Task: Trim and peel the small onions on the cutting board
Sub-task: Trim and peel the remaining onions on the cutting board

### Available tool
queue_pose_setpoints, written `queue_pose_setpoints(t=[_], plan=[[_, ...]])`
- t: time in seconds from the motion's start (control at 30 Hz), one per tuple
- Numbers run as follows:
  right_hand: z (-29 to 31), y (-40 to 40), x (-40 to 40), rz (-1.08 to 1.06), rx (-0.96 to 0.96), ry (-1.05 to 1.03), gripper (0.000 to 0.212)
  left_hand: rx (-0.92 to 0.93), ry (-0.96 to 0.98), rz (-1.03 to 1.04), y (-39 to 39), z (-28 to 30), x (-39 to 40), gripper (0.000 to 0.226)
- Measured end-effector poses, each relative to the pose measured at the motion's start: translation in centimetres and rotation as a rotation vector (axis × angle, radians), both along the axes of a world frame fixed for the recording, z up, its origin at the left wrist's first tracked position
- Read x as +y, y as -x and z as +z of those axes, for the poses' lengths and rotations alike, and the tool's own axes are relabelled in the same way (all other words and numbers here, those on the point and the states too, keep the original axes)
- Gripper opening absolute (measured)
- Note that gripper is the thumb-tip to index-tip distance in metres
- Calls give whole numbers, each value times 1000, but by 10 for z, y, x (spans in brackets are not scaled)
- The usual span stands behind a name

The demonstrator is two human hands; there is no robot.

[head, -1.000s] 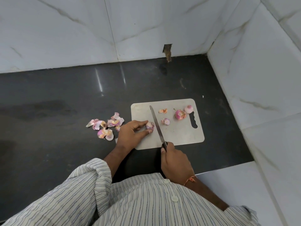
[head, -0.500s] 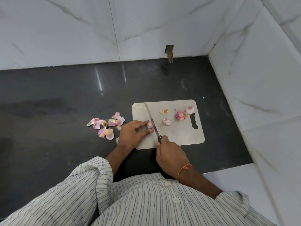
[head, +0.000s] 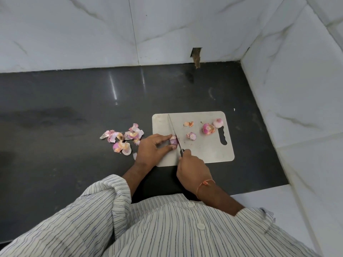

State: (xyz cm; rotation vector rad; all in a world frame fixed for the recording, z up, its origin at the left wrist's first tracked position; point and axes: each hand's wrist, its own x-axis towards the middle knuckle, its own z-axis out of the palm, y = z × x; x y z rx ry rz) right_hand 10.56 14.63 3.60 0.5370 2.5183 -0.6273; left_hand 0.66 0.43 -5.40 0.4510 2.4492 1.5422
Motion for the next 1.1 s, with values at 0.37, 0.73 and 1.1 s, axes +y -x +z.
queue_pose_setpoints(t=[0.37, 0.73, 1.1], plan=[[-23, -46, 8, -27, -41, 51, 15, 0, 10, -1, 2, -1, -1, 45], [-11, -44, 17, -61, 118, 28, 24, -16, 19, -38, 3, 5, -4, 45], [-8, -45, 10, 21, 74, 54, 15, -10, 21, -16, 3, 4, -2, 44]])
